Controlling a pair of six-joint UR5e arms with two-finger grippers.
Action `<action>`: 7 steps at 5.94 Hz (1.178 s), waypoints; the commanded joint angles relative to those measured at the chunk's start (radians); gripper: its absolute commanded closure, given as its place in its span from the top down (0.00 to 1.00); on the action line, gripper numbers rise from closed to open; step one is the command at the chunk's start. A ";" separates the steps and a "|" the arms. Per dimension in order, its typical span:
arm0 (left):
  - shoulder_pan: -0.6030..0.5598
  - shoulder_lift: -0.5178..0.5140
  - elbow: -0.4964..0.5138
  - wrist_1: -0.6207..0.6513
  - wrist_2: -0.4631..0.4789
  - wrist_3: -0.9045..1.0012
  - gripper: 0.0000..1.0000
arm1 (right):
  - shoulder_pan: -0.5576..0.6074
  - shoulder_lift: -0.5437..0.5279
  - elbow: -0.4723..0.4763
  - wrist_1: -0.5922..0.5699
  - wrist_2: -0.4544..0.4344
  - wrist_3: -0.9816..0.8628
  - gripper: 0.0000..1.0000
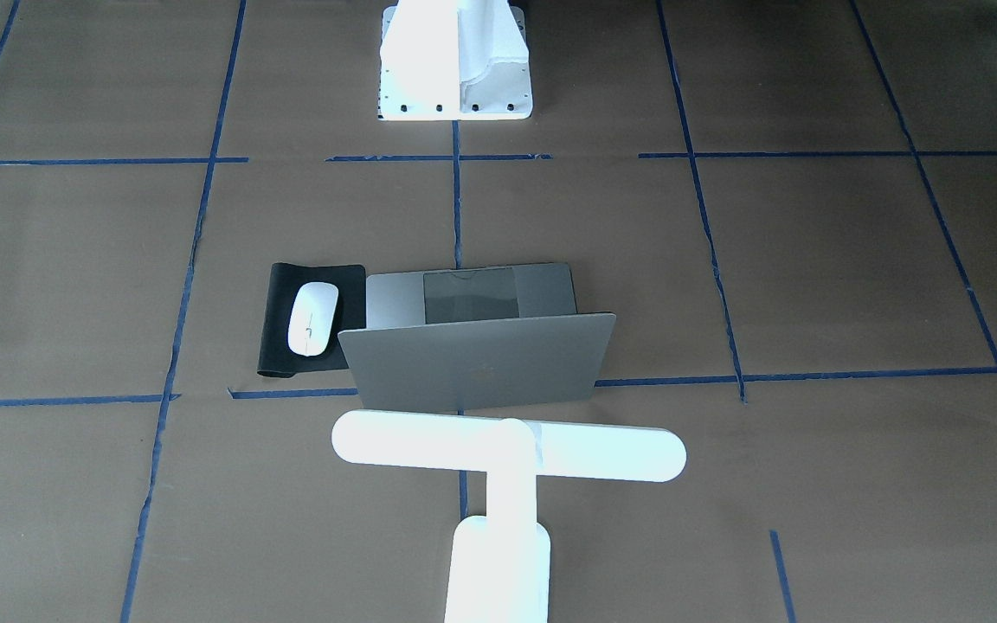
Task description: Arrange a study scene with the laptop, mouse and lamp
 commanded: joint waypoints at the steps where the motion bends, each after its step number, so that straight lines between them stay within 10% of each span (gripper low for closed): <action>1: -0.018 0.003 0.011 0.003 -0.002 0.002 1.00 | 0.012 0.000 -0.001 0.000 0.000 0.002 1.00; 7: -0.018 0.001 -0.044 0.002 -0.005 -0.093 1.00 | 0.125 -0.011 -0.066 0.000 0.042 0.004 1.00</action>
